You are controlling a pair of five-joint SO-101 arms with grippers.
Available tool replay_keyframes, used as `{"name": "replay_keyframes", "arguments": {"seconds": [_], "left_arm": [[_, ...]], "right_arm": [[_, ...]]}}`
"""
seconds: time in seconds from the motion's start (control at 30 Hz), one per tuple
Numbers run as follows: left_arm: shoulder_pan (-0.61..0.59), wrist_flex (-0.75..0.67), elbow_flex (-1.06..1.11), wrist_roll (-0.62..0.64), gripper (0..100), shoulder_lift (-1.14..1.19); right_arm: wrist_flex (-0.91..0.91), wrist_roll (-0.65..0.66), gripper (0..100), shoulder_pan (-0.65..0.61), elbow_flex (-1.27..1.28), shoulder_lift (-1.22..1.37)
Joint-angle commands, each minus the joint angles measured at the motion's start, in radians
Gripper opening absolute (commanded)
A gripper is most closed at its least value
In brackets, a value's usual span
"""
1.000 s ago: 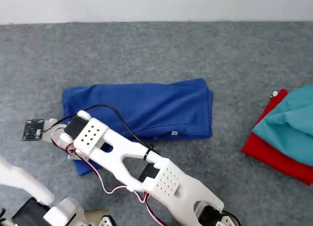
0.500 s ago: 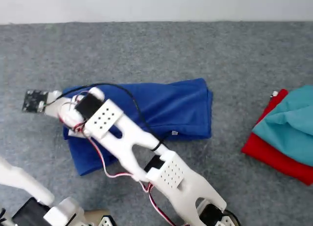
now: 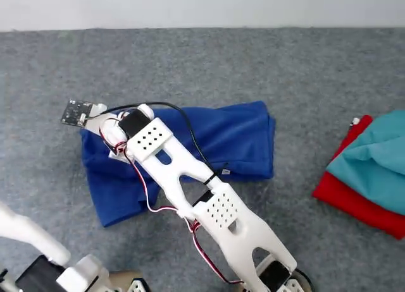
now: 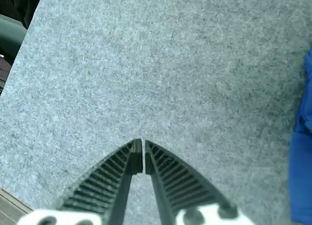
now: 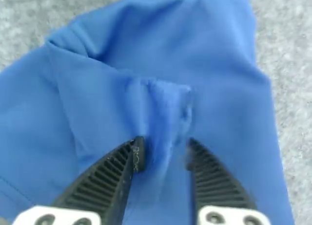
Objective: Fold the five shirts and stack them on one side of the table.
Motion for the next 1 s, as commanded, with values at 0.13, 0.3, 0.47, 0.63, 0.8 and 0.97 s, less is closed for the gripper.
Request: {"name": "replay_keyframes", "arguments": {"seconds": [0.13,0.3,0.47,0.63,0.8,0.97], "left_arm": [[-0.005,-0.020,0.002,-0.011,1,-0.034],[-0.003,-0.020,0.002,-0.011,1,-0.034],[-0.002,-0.038,0.004,-0.011,1,-0.032],[0.000,-0.054,0.004,-0.011,1,-0.032],[0.000,-0.051,0.004,-0.011,1,-0.032],[0.000,-0.051,0.004,-0.011,1,-0.032]], "right_arm": [[0.156,-0.040,20.2,0.028,-0.112,-0.056],[0.268,-0.044,20.2,0.064,-0.117,-0.064],[0.318,-0.044,20.2,0.061,-0.110,-0.054],[0.240,-0.048,20.2,0.042,-0.115,-0.062],[0.028,-0.040,20.1,0.007,-0.100,-0.036],[-0.206,-0.032,19.7,-0.044,-0.101,0.042]]}}
